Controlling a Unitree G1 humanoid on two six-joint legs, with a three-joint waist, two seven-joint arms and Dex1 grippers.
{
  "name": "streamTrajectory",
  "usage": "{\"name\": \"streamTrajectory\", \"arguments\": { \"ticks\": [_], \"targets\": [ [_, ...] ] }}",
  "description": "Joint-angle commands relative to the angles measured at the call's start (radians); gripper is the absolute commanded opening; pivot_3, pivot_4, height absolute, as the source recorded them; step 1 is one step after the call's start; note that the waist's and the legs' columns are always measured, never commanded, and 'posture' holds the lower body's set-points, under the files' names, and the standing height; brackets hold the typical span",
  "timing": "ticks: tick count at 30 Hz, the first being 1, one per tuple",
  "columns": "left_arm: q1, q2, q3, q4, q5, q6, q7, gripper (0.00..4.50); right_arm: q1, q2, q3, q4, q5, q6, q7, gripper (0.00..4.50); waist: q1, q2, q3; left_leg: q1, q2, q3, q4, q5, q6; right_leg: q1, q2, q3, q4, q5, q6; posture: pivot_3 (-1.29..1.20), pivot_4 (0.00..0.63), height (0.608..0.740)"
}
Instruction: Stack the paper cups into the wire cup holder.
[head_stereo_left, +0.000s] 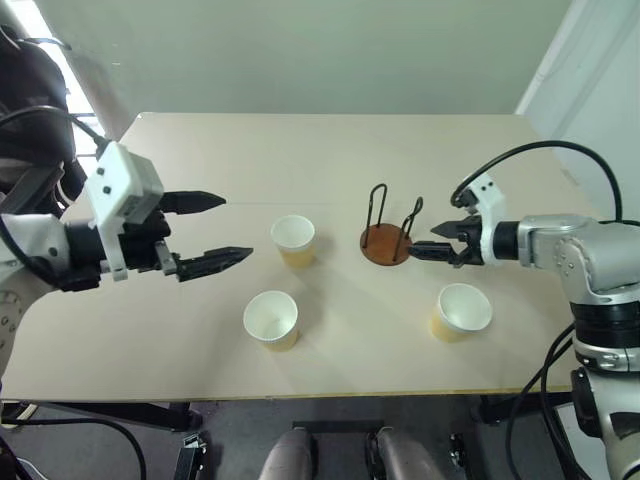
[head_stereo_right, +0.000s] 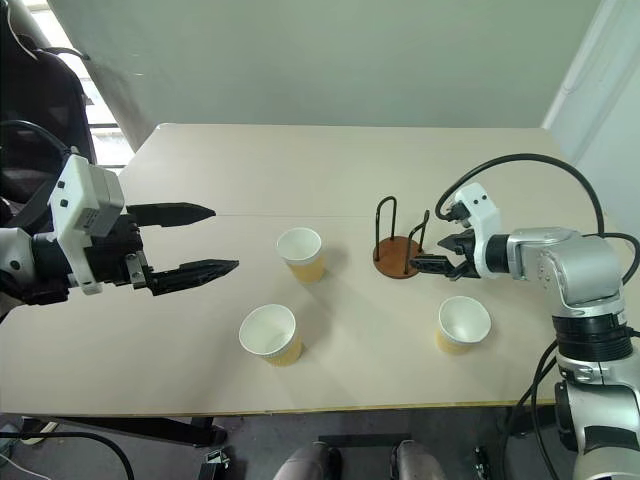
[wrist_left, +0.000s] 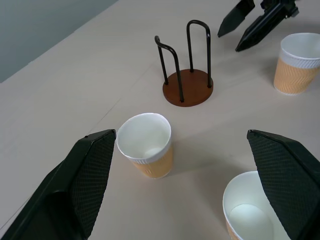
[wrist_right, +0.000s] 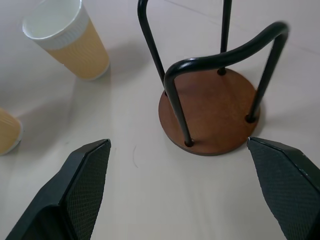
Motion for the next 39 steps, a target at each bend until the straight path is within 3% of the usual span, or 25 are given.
{"name": "streamTrajectory", "arguments": {
  "ticks": [1, 10, 16, 20, 29, 30, 34, 39],
  "targets": [
    [0.008, 0.013, 0.055, -0.025, -0.006, 0.004, 0.005, 4.5, -0.015, 0.02, -0.002, 0.011, 0.008, -0.021, -0.031, 4.48, 0.0, 0.0, 0.0, 0.0, 0.0, 0.0, 0.0, 0.0, 0.0, 0.0, 0.0, 0.0, 0.0, 0.0, 0.0, 0.0, 0.15, 0.74],
    [0.036, 0.011, 0.104, -0.07, -0.022, 0.032, 0.035, 4.5, -0.039, 0.152, 0.012, 0.089, -0.016, -0.157, -0.108, 4.48, -0.001, 0.0, 0.0, 0.0, 0.0, 0.0, 0.0, 0.0, 0.0, -0.001, 0.0, 0.0, 0.001, 0.0, 0.0, 0.0, 0.15, 0.74],
    [0.052, 0.012, 0.132, -0.091, -0.033, 0.047, 0.046, 4.5, -0.051, 0.173, 0.026, 0.118, -0.02, -0.209, -0.114, 4.48, 0.0, 0.0, 0.0, 0.0, 0.0, 0.0, 0.0, 0.0, 0.0, -0.001, 0.0, 0.0, 0.001, 0.0, 0.0, 0.0, 0.15, 0.74],
    [0.056, 0.012, 0.142, -0.097, -0.034, 0.054, 0.05, 4.5, -0.055, 0.181, 0.036, 0.129, -0.026, -0.236, -0.113, 3.62, -0.001, 0.0, 0.0, 0.0, 0.0, 0.0, 0.0, 0.0, -0.001, -0.001, 0.0, 0.0, 0.001, 0.0, -0.001, 0.0, 0.15, 0.74],
    [0.064, 0.024, 0.182, -0.1, -0.08, 0.074, 0.025, 4.5, -0.044, 0.168, 0.063, 0.132, -0.036, -0.256, -0.096, 0.23, -0.001, 0.0, 0.0, 0.0, 0.0, 0.0, 0.0, -0.001, -0.001, -0.002, 0.0, 0.0, 0.001, 0.001, -0.001, 0.0, 0.15, 0.74],
    [0.066, 0.024, 0.187, -0.1, -0.085, 0.075, 0.023, 4.5, -0.042, 0.165, 0.068, 0.131, -0.037, -0.259, -0.09, 0.01, -0.001, -0.001, 0.0, 0.0, 0.0, 0.0, 0.0, -0.001, -0.001, -0.002, 0.0, 0.0, 0.001, 0.001, -0.001, 0.0, 0.15, 0.74],
    [0.08, 0.021, 0.21, -0.104, -0.116, 0.087, 0.011, 4.5, -0.02, 0.13, 0.097, 0.097, -0.013, -0.275, -0.014, 0.01, -0.001, -0.003, -0.001, 0.0, 0.001, 0.0, 0.0, -0.001, -0.001, -0.001, 0.0, 0.0, 0.001, 0.001, -0.001, 0.0, 0.15, 0.74],
    [0.123, 0.039, 0.253, -0.096, -0.12, 0.1, -0.014, 4.5, 0.06, 0.011, 0.094, -0.074, 0.086, -0.344, 0.208, 0.01, -0.001, -0.003, -0.001, -0.001, 0.001, 0.0, 0.0, -0.002, -0.002, -0.001, 0.0, 0.0, 0.0, 0.0, -0.002, 0.0, 0.15, 0.74]
  ]
}}
